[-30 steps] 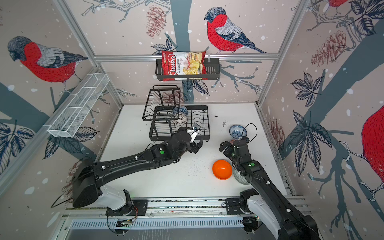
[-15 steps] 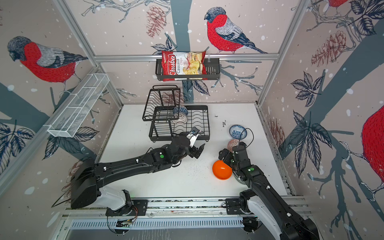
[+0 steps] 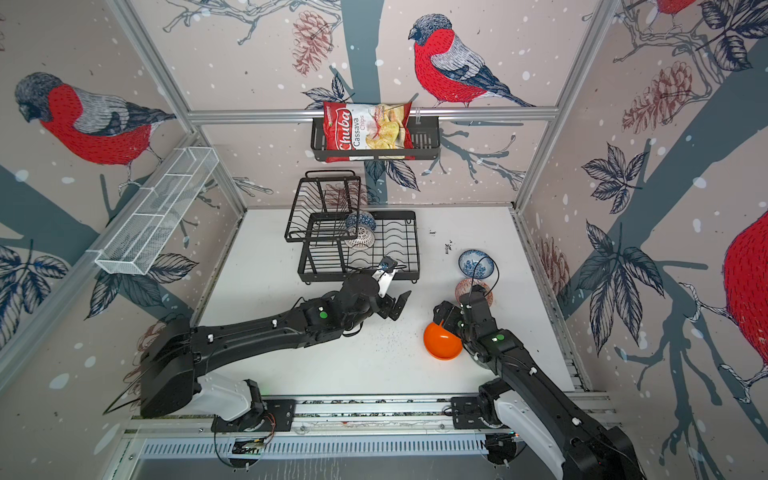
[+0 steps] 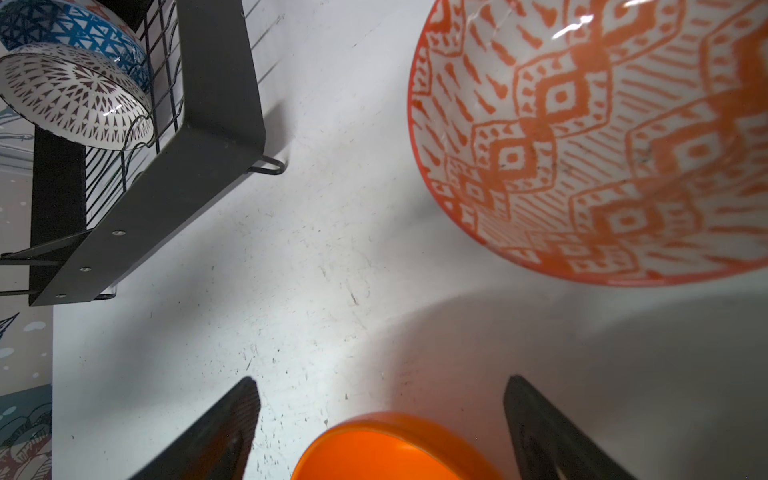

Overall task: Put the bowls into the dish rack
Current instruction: 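Move the right gripper over the orange bowl while left gripper moves toward it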

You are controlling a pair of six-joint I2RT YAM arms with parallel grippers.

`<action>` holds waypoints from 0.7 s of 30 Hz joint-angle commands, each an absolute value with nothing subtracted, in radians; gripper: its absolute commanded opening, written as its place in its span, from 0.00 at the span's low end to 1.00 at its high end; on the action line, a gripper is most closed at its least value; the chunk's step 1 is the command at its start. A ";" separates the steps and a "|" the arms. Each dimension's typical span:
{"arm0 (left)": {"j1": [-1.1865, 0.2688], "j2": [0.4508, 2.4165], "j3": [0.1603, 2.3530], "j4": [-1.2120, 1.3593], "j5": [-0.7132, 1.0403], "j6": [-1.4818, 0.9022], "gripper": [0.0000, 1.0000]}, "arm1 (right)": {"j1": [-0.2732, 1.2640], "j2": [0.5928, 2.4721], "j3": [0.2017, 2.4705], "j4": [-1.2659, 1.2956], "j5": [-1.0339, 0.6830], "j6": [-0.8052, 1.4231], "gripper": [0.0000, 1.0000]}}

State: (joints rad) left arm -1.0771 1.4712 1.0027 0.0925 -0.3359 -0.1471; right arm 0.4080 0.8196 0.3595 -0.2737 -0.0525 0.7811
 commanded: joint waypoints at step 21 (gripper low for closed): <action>-1.078 1.454 0.980 0.102 -0.314 -0.164 0.97 | 0.434 0.893 0.502 -0.367 0.000 0.669 0.84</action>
State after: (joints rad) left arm -1.0771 1.4593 0.9936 0.0933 -0.3172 -0.1566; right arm 0.4290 0.8917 0.5041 -0.3237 0.0006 0.7013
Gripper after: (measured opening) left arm 0.973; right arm 0.842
